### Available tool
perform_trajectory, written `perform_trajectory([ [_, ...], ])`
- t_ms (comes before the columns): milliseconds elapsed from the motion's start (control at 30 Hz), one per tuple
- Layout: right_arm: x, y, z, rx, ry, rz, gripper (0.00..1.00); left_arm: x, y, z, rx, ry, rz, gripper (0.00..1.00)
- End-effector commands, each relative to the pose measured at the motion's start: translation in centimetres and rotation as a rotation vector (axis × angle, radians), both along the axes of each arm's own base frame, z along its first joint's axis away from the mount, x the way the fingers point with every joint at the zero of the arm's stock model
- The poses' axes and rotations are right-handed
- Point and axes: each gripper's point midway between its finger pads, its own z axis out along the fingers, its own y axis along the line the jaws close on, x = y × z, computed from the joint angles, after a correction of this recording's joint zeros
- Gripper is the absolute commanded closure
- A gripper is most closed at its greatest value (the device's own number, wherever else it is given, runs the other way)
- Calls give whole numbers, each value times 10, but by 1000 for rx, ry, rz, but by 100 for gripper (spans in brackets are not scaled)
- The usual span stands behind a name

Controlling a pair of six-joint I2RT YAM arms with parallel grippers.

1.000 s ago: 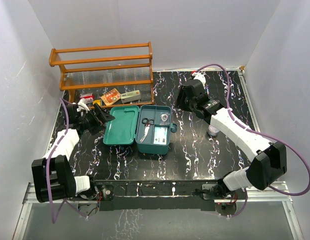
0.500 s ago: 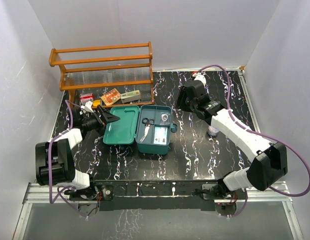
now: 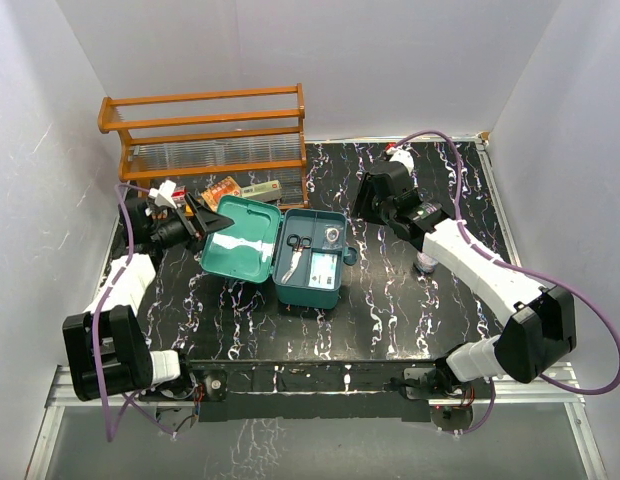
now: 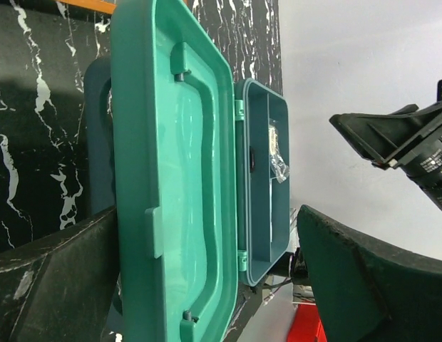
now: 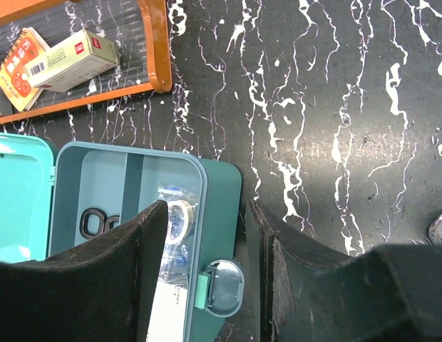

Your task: Organize the medicine kit

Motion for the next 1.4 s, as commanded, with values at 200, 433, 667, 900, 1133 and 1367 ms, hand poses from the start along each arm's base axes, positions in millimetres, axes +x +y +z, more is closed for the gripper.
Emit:
perform_trajectory([
  [200,7,1,9,44,-38,-14,54,-16,-11,55,-52,-64,-92,3],
  [433,7,1,11,50,-42,-14,54,-24,-17,87,-102,-78,-111,3],
  [667,7,0,10,51,-43,-19,54,-33,-44,119,-147,-131,-132,3],
  [900,6,-4,14,53,-53,-30,54,-41,-95,129,-128,-138,-227,5],
  [1133,5,-13,22,56,-77,-67,54,-48,-121,142,-143,-170,-293,5],
  [1367,3,-23,33,71,-110,-119,54,-51,-144,129,-182,-122,-336,6],
])
